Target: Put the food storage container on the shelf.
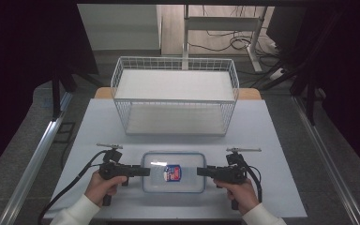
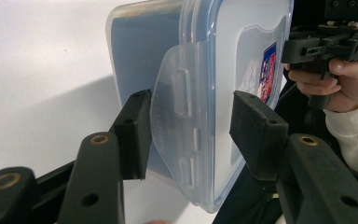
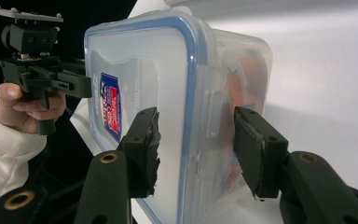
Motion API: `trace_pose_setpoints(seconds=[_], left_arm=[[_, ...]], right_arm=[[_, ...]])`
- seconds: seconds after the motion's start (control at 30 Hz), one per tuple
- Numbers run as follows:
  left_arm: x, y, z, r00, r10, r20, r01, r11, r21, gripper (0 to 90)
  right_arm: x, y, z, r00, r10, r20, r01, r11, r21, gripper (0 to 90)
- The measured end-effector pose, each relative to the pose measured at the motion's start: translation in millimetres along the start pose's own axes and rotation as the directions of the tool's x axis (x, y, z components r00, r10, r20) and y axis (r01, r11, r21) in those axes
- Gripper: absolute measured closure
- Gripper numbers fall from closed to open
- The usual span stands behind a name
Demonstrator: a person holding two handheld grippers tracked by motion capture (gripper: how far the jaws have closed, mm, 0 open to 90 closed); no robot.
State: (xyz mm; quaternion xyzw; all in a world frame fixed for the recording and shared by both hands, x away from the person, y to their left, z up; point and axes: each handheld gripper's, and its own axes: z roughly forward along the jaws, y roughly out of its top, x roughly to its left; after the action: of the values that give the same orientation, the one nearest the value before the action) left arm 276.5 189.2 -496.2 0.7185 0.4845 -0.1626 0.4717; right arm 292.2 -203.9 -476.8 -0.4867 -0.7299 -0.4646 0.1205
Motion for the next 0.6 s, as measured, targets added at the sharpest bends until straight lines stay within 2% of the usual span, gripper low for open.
trace_pose_setpoints(seconds=[0.23,0.6], left_arm=[[-1.2,5.8,-3.5,0.9998,0.018,-0.010,-0.018,0.9998,-0.006,49.8],[0.6,15.8,-4.0,0.9990,0.038,-0.023,-0.039,0.9991,-0.015,49.9]], right_arm=[[2.0,5.2,0.0,0.9994,-0.034,0.002,0.034,0.999,-0.016,51.8],[-1.0,14.8,3.1,0.9985,-0.055,-0.001,0.055,0.998,-0.024,51.8]])
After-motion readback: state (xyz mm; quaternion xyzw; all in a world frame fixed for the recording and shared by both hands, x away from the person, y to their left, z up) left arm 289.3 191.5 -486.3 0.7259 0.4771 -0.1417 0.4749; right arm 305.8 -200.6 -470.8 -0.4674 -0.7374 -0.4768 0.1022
